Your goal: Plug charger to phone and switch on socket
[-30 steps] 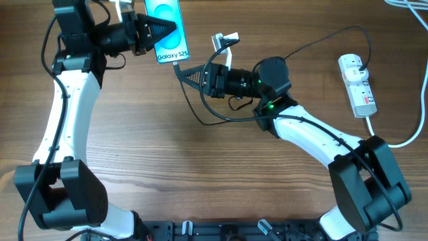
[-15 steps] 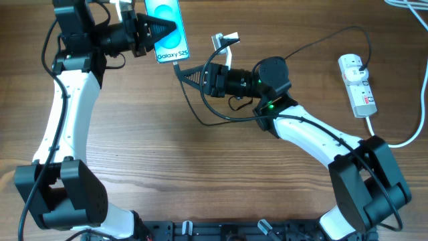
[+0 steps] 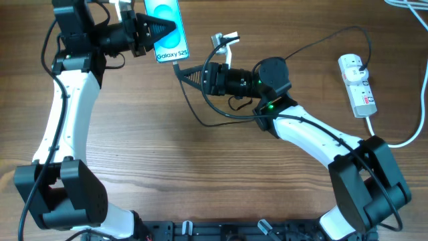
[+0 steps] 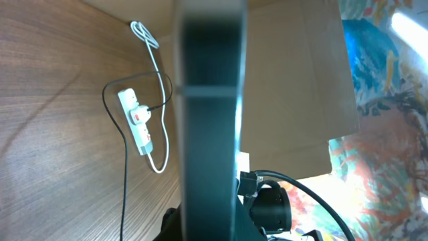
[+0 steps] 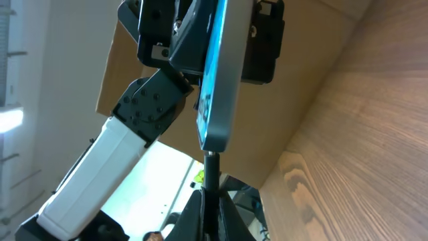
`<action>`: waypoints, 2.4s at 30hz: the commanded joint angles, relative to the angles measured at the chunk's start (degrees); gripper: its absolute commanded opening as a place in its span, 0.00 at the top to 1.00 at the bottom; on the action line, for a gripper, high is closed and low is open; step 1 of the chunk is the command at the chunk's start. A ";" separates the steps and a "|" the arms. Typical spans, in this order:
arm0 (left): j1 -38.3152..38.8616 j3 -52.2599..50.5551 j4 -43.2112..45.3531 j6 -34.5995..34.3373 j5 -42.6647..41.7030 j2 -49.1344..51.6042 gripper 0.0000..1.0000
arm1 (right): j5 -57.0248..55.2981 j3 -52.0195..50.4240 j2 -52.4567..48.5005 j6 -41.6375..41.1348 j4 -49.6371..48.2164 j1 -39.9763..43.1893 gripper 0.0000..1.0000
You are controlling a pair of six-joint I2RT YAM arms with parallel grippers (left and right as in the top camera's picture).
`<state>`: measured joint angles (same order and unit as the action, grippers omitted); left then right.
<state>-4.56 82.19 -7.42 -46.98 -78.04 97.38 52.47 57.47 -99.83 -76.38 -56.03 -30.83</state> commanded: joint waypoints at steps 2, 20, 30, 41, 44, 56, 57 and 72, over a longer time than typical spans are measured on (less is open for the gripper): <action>-0.04 0.31 0.46 1.77 -3.28 -1.49 0.96 | -2.67 0.79 0.68 -3.08 -0.55 0.15 0.96; -0.04 0.31 2.05 1.68 -2.54 -1.49 0.96 | 0.04 0.79 0.68 -3.26 -1.77 0.15 0.96; 1.36 0.31 2.08 1.60 -3.10 -1.49 0.96 | -0.55 0.79 0.68 -3.23 -1.77 0.15 0.96; 1.29 0.31 2.08 3.61 -3.13 -1.49 0.96 | -1.84 0.79 0.68 -4.20 -1.84 0.15 0.96; 1.29 0.31 2.10 4.81 -3.13 -1.49 0.96 | -1.84 0.79 0.68 -4.22 -1.86 0.15 0.96; 0.90 0.31 2.08 2.99 -3.96 -1.49 0.96 | -3.65 0.79 0.68 -4.17 -1.81 0.17 0.96; 0.90 0.31 2.08 2.99 -3.96 -1.49 0.96 | -4.07 0.79 0.68 -4.17 -1.81 0.17 0.96; 0.50 0.31 0.90 2.62 -4.13 -1.49 0.96 | -9.31 0.79 0.68 -4.59 -1.77 0.00 0.96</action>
<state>-4.86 82.19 -5.98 -44.27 -78.89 97.38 50.83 57.47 -99.83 -79.99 -57.08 -30.92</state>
